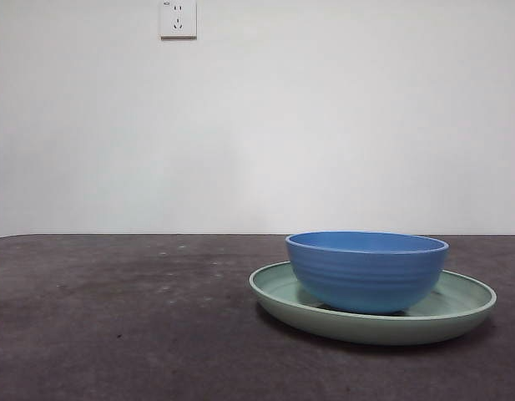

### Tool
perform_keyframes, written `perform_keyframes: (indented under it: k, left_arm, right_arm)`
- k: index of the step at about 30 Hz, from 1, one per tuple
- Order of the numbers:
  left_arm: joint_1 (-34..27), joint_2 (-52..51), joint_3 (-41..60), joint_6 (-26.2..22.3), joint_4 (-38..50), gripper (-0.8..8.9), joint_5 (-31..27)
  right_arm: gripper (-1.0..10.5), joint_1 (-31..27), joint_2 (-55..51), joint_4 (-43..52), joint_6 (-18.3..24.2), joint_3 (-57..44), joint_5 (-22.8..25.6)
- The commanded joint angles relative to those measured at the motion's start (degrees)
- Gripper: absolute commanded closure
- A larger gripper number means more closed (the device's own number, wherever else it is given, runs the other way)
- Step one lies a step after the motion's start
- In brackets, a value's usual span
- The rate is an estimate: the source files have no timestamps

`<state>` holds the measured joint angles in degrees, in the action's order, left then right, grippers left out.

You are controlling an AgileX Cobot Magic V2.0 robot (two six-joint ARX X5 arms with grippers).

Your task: Pick up the blue bowl, put it on the green plate, put it on desk

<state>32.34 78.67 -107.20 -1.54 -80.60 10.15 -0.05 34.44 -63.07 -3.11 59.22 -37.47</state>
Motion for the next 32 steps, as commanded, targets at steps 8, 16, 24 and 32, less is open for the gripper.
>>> perform_keyframes:
  k: [8,16,24,32]
  left_arm:
    - [-2.1,-30.99,27.61,-1.46,18.64,2.78,-0.02]
    - [-1.9,-43.17,43.54,-0.59,22.45,2.78,6.43]
    - [0.13,-48.44,51.65,0.66,24.2,2.79,10.32]
    - [0.79,-49.13,51.65,-0.02,25.92,2.79,10.32]
  right_arm:
    - [3.9,0.09,0.26,-0.26,0.09,1.05,-0.2]
    - [3.9,0.09,0.26,-0.5,-2.25,1.05,-2.75]
    - [3.9,0.09,0.26,-0.7,-2.23,1.05,-3.19]
    - [3.9,0.09,2.51,-1.81,-3.45,1.05,-0.81]
